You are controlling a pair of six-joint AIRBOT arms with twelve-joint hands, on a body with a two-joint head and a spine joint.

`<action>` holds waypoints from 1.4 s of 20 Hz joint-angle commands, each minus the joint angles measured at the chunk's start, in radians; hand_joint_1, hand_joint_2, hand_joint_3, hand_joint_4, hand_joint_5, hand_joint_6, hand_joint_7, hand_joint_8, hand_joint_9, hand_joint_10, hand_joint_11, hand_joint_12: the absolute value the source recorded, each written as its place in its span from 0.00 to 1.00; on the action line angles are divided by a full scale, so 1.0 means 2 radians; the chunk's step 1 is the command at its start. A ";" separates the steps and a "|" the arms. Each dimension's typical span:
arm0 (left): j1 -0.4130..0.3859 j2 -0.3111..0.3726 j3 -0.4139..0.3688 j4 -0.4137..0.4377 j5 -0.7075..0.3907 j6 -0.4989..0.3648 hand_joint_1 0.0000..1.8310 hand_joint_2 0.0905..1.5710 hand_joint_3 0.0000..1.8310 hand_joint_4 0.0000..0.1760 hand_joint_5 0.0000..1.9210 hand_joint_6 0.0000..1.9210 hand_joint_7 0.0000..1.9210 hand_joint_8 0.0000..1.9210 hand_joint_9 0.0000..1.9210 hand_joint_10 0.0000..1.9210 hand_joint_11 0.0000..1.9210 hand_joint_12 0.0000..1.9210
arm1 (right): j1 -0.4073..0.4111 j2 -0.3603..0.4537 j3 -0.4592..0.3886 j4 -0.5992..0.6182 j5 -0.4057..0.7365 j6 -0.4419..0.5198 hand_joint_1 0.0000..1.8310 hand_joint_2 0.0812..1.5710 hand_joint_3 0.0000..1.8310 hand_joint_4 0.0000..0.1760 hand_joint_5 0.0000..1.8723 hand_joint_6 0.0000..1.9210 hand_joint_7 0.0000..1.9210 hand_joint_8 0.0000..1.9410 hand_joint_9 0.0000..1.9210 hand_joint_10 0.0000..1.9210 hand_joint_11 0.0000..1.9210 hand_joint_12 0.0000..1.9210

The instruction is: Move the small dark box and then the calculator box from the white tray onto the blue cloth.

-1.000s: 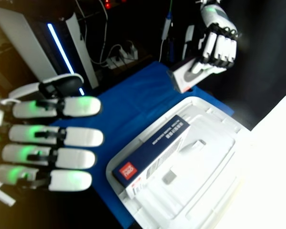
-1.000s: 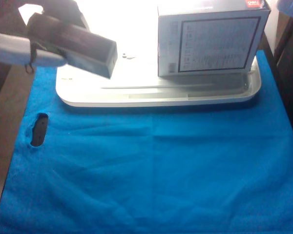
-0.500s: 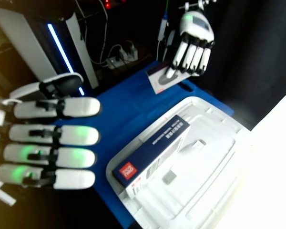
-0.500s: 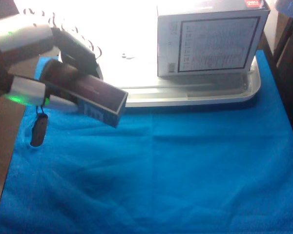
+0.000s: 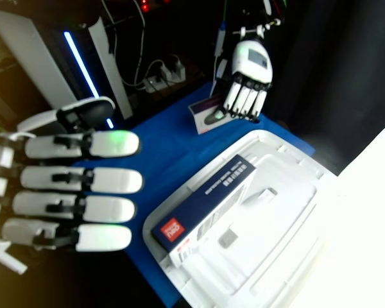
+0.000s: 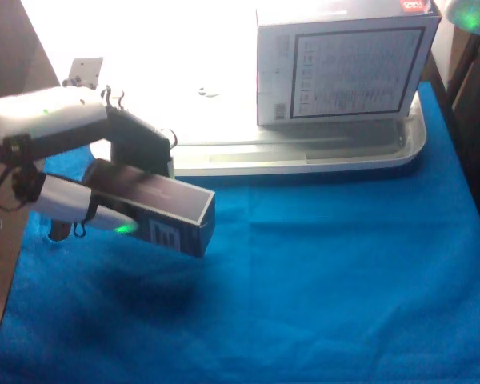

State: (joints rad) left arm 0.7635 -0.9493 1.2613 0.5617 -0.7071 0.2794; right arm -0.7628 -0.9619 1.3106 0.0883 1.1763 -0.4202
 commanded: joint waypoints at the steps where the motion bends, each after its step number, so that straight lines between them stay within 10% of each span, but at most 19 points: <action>1: -0.002 -0.004 0.003 -0.026 -0.048 -0.005 0.67 0.71 0.00 0.00 0.48 0.50 0.48 0.63 0.40 0.53 0.26 0.74 | 0.009 0.000 0.000 0.012 0.059 0.004 0.20 0.50 0.00 0.21 0.03 0.00 0.08 0.00 0.07 0.00 0.00 0.25; 7: 0.007 -0.013 0.008 -0.031 -0.048 -0.005 0.66 0.71 0.00 0.08 0.48 0.52 0.49 0.59 0.43 0.39 0.27 0.67 | 0.009 0.000 -0.001 0.010 0.059 0.004 0.22 0.49 0.00 0.20 0.03 0.00 0.07 0.00 0.06 0.00 0.00 0.20; 9: 0.007 -0.013 0.008 -0.031 -0.051 -0.005 0.59 0.68 0.00 0.30 0.52 0.50 0.46 0.21 0.43 0.24 0.21 0.54 | 0.009 0.000 0.000 0.009 0.058 0.004 0.22 0.50 0.00 0.20 0.02 0.00 0.07 0.00 0.06 0.00 0.00 0.20; 10: 0.007 -0.013 0.008 -0.031 -0.053 -0.005 0.60 0.61 0.00 0.00 0.45 0.24 0.46 0.11 0.43 0.15 0.23 0.46 | 0.009 0.000 0.000 0.009 0.058 0.004 0.21 0.50 0.00 0.26 0.02 0.00 0.08 0.00 0.07 0.00 0.00 0.21; 11: 0.007 -0.013 0.008 -0.033 -0.055 -0.005 0.60 0.61 0.00 0.00 0.45 0.24 0.46 0.11 0.43 0.15 0.23 0.46 | 0.009 0.000 0.000 0.009 0.058 0.004 0.21 0.50 0.00 0.26 0.02 0.00 0.08 0.00 0.07 0.00 0.00 0.21; 12: 0.007 -0.013 0.007 -0.033 -0.058 -0.005 0.63 0.57 0.00 0.00 0.39 0.03 0.41 0.01 0.39 0.03 0.22 0.35 | 0.009 0.000 0.000 0.009 0.058 0.004 0.20 0.50 0.00 0.32 0.03 0.00 0.09 0.01 0.07 0.00 0.00 0.21; 15: 0.007 -0.008 0.004 -0.035 -0.063 -0.005 0.59 0.51 0.00 0.00 0.28 0.00 0.32 0.00 0.33 0.00 0.13 0.41 | 0.009 0.000 0.000 0.009 0.058 0.004 0.20 0.52 0.00 0.25 0.01 0.00 0.08 0.00 0.06 0.00 0.00 0.19; 16: 0.007 -0.004 0.001 -0.035 -0.065 -0.005 0.56 0.51 0.00 0.29 0.23 0.00 0.27 0.00 0.29 0.00 0.04 0.53 | 0.009 0.000 0.000 0.009 0.058 0.004 0.21 0.51 0.00 0.31 0.01 0.00 0.08 0.00 0.06 0.00 0.00 0.19; 18: 0.007 0.005 -0.003 -0.037 -0.070 -0.005 0.54 0.53 0.01 0.32 0.19 0.00 0.24 0.00 0.27 0.00 0.00 0.57 | 0.009 0.000 0.000 0.009 0.058 0.004 0.21 0.52 0.00 0.30 0.01 0.00 0.07 0.00 0.07 0.00 0.00 0.20; 20: 0.007 0.018 -0.008 -0.049 -0.081 0.002 0.48 0.53 0.00 0.29 0.16 0.00 0.21 0.00 0.25 0.00 0.00 0.54 | 0.009 0.000 0.001 0.009 0.057 0.004 0.23 0.51 0.00 0.63 0.02 0.00 0.05 0.00 0.07 0.00 0.00 0.23; 23: 0.007 0.039 -0.016 -0.098 -0.102 0.045 0.43 0.51 0.00 0.37 0.17 0.00 0.23 0.00 0.28 0.01 0.02 0.60 | 0.009 -0.003 0.011 0.009 0.037 0.006 0.27 0.48 0.00 0.72 0.02 0.00 0.07 0.00 0.08 0.00 0.00 0.31; 26: 0.008 0.044 -0.012 -0.138 -0.122 0.070 0.40 0.53 0.01 0.57 0.18 0.00 0.24 0.00 0.27 0.00 0.00 0.60 | 0.018 -0.019 0.042 0.008 0.020 0.042 0.28 0.44 0.00 0.74 0.05 0.00 0.10 0.00 0.11 0.00 0.00 0.41; 28: 0.009 0.048 -0.012 -0.158 -0.135 0.082 0.39 0.54 0.00 0.65 0.18 0.00 0.23 0.00 0.27 0.00 0.00 0.57 | 0.063 -0.030 0.058 -0.029 -0.040 0.047 0.33 0.44 0.00 0.51 0.07 0.00 0.13 0.00 0.12 0.00 0.00 0.46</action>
State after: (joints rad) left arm 0.7921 -0.8604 1.2335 0.2848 -0.8574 0.4503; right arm -0.6216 -1.0283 1.4368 -0.0124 0.9852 -0.3363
